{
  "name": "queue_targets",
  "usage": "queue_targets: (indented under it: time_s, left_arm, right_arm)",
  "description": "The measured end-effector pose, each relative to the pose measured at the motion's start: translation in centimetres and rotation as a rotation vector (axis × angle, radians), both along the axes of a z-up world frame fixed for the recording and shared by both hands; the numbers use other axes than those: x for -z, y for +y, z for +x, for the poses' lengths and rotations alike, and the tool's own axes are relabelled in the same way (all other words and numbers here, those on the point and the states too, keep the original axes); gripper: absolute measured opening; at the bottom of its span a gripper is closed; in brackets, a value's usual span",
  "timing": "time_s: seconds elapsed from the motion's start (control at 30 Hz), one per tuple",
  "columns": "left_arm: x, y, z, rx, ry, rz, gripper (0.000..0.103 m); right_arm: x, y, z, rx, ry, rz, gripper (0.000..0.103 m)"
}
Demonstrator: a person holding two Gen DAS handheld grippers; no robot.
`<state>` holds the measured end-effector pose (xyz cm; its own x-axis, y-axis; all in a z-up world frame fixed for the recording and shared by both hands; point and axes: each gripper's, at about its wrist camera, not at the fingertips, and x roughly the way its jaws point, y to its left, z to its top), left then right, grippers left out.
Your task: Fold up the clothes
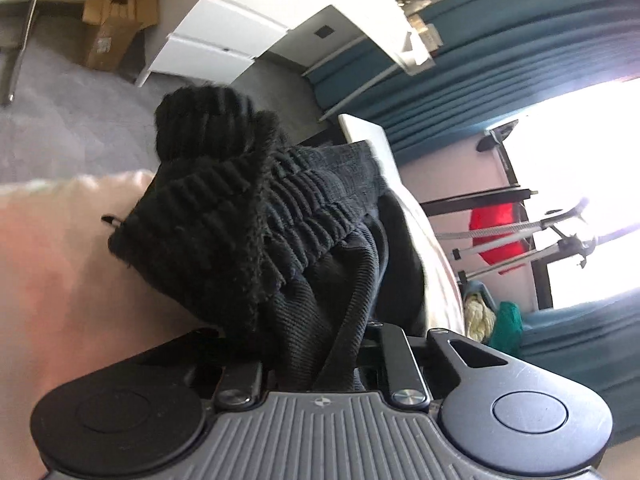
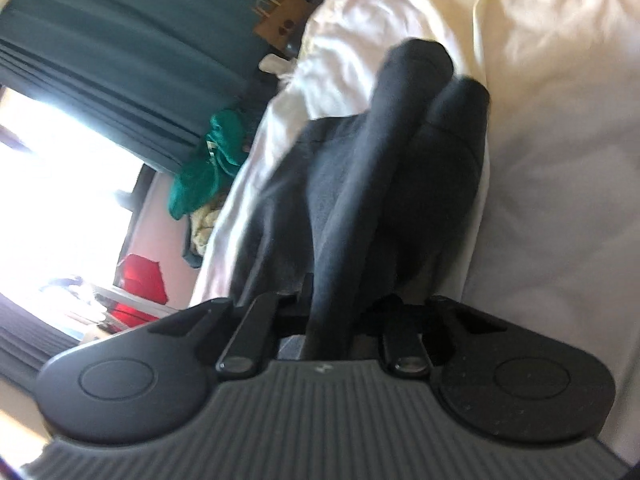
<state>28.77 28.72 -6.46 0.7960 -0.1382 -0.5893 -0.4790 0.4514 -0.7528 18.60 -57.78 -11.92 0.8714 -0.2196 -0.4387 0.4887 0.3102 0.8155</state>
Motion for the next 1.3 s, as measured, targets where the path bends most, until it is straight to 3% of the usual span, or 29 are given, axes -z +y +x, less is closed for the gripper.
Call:
queue_targets:
  time_s: [0.17, 0.37, 0.53, 0.63, 0.7, 0.9, 1.13, 1.23, 1.3]
  left_arm:
    - [-3.8, 0.5, -3.1, 0.003, -0.033, 0.029, 0.017]
    - [-6.3, 2.7, -11.8, 0.005, -0.026, 0.011, 0.017]
    - [-6.4, 5.1, -19.7, 0.046, 0.028, 0.036, 0.017]
    - [-5.3, 6.1, -22.9, 0.059, 0.049, 0.055, 0.018]
    - [-3.9, 6.7, -24.6, 0.045, 0.051, 0.035, 0.018]
    - [-1.4, 5.9, -25.6, 0.013, 0.089, 0.076, 0.021]
    - [-0.4, 6.0, -26.2, 0.053, 0.075, 0.067, 0.027]
    - [-0.2, 6.3, -27.1, 0.087, 0.067, 0.068, 0.035]
    - [0.3, 6.6, -27.4, 0.105, 0.091, 0.052, 0.046]
  right_arm:
    - [-1.6, 0.8, -4.5, -0.011, -0.024, 0.011, 0.014]
    - [-1.6, 2.1, -12.3, -0.019, -0.006, 0.085, 0.014]
    - [-1.8, 3.0, -16.9, -0.044, 0.012, 0.103, 0.014]
    - [-2.4, 3.3, -17.9, -0.093, 0.044, 0.067, 0.014]
    - [-1.6, 3.1, -18.8, -0.110, 0.037, 0.100, 0.014]
    - [1.7, 2.1, -20.3, -0.095, 0.031, 0.252, 0.015]
    - [2.5, 1.5, -20.3, -0.130, 0.036, 0.262, 0.023]
    - [2.7, 1.0, -20.3, -0.121, 0.027, 0.300, 0.027]
    - [3.1, 1.0, -20.6, -0.115, 0.016, 0.324, 0.033]
